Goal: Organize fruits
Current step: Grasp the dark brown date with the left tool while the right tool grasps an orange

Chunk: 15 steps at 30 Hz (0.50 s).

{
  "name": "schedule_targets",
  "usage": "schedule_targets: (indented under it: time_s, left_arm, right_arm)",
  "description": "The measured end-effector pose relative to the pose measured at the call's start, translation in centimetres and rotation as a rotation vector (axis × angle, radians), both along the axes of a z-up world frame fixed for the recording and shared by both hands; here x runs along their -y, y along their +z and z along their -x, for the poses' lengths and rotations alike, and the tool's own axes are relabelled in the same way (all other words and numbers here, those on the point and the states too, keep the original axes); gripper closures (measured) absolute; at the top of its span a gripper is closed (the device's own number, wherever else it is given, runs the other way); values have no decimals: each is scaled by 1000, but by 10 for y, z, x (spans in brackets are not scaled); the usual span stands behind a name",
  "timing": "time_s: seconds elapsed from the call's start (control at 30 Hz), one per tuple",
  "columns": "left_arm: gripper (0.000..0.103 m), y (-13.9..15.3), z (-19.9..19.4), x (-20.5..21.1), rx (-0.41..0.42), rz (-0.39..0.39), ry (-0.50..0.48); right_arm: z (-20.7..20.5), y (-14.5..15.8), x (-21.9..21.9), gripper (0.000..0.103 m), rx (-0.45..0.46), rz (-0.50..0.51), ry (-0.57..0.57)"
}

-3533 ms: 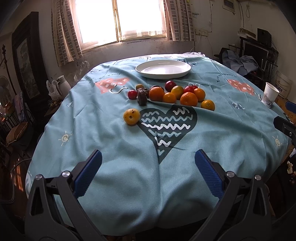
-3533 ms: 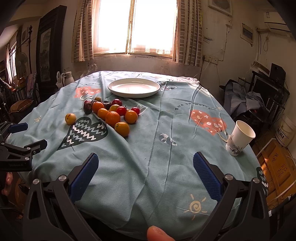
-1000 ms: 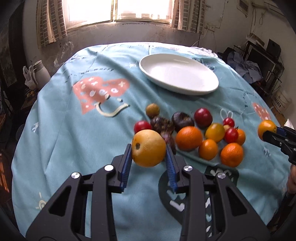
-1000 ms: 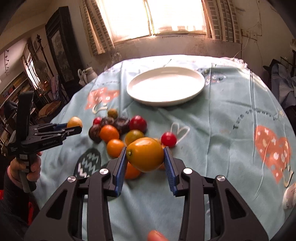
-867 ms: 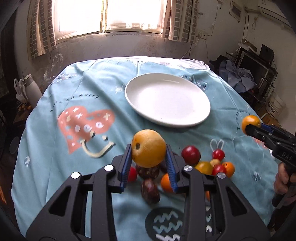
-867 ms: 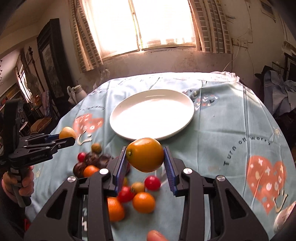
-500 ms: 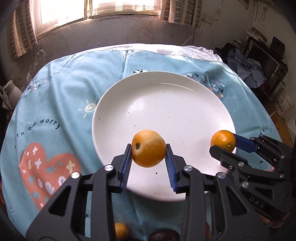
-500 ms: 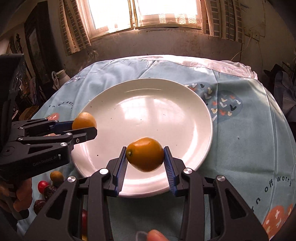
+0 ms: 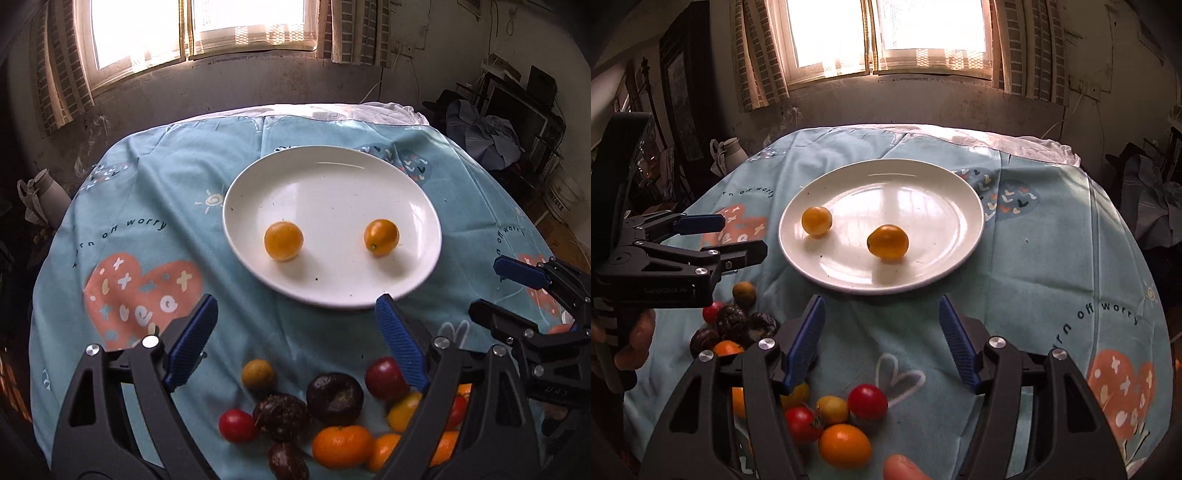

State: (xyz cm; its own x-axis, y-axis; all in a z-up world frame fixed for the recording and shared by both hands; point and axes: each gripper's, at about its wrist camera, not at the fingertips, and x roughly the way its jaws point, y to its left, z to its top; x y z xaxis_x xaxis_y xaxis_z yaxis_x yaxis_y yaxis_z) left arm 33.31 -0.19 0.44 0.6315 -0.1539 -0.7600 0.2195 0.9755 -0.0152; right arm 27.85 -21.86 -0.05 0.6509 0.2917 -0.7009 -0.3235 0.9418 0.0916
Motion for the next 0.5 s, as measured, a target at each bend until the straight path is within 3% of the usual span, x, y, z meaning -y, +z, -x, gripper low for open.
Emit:
schedule_targets:
  time_s: [0.1, 0.23, 0.5]
  left_arm:
    - [4, -4, 58, -18, 44, 33, 20]
    - [4, -27, 117, -31, 67, 31, 46]
    - [4, -58, 145, -47, 24, 68, 75]
  right_arm:
    - [55, -3, 5, 39, 6, -26, -11]
    - [112, -17, -2, 38, 24, -45, 4]
    - [130, -43, -36, 38, -43, 5, 44]
